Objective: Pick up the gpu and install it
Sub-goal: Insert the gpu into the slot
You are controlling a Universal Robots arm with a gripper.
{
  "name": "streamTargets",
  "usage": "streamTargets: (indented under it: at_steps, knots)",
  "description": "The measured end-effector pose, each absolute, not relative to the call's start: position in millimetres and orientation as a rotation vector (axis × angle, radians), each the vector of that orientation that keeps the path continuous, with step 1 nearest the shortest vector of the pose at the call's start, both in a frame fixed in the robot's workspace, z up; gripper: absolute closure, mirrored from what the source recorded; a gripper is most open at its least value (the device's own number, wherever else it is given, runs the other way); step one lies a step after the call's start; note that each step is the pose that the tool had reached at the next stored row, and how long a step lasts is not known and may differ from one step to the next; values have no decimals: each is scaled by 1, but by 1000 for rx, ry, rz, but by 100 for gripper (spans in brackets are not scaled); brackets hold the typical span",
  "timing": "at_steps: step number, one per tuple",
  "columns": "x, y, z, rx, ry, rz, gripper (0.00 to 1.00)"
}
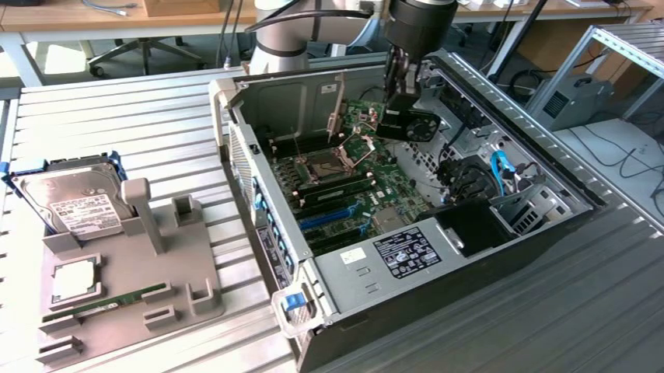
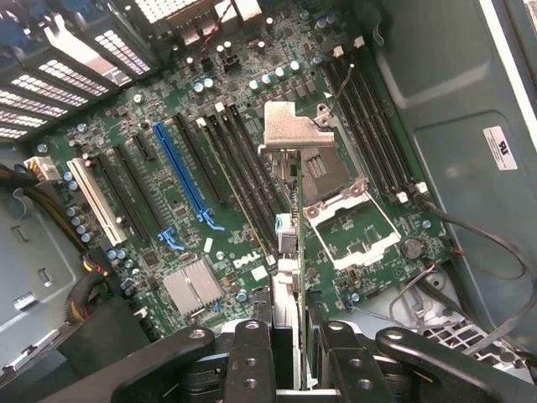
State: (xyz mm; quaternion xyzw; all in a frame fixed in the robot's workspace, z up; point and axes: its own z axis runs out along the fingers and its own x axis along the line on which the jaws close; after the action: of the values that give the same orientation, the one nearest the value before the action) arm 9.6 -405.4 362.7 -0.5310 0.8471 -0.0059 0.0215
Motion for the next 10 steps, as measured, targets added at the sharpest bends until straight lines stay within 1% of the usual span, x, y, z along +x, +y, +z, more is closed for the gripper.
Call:
streamTargets:
  at_steps: [10]
  knots:
    - [10, -405, 363, -1708, 2585, -17, 73]
